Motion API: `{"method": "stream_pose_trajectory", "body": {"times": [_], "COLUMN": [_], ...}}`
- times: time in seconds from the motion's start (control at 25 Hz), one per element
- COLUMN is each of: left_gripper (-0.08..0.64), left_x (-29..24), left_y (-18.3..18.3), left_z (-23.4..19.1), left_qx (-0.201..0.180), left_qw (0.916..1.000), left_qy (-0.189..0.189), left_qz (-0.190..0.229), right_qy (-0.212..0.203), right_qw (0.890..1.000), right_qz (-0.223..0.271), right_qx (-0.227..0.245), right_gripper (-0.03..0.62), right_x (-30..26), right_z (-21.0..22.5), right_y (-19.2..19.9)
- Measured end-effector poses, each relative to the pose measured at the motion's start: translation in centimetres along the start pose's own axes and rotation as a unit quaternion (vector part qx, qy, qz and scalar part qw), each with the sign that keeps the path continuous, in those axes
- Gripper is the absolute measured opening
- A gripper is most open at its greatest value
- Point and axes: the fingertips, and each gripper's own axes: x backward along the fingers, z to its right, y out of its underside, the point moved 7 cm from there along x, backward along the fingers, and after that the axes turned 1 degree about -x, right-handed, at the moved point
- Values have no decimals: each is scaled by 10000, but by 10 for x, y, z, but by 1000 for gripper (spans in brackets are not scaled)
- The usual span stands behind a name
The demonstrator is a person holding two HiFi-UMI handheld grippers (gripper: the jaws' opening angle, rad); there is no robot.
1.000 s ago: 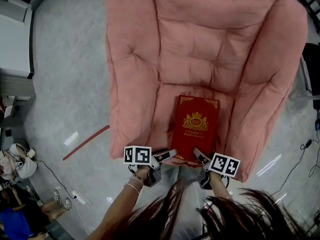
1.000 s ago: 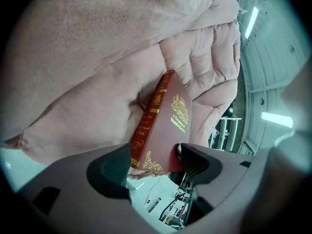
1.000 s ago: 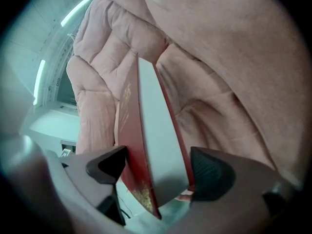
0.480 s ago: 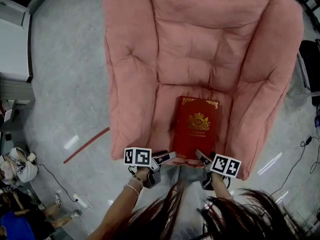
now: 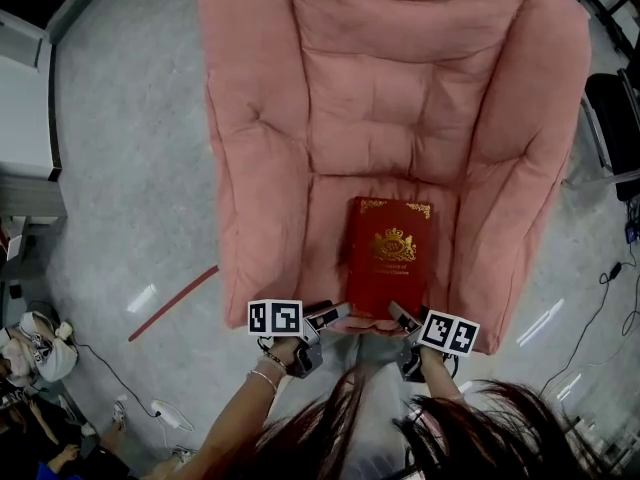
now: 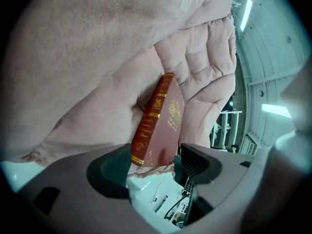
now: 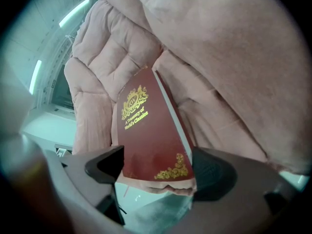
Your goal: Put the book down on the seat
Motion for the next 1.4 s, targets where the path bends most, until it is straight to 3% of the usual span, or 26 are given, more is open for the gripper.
{"method": "stream_pose_trajectory", "body": {"times": [0.36,0.68,1.08,1.4], "left_gripper": [305,305,295,227], "left_x": [2,-3,6,21], "left_y": [-6,-2,19,76], "left_z": [7,11,21,41], "left_qx": [-373,-363,-548,-617], "left_qw": [9988,9990,9977,9957], "left_qy": [-156,-28,-82,50], "left_qz": [-262,-262,388,695], "right_qy": [-59,-70,-221,-588], "right_qw": [9993,9990,9993,9976], "right_qz": [255,347,292,272], "right_qx": [-272,-288,-37,251], "right_gripper": [414,414,413,411], "right_x": [13,27,49,89], "right_z": [-7,-4,-7,-7], "right_y": [-2,9,33,53]}}
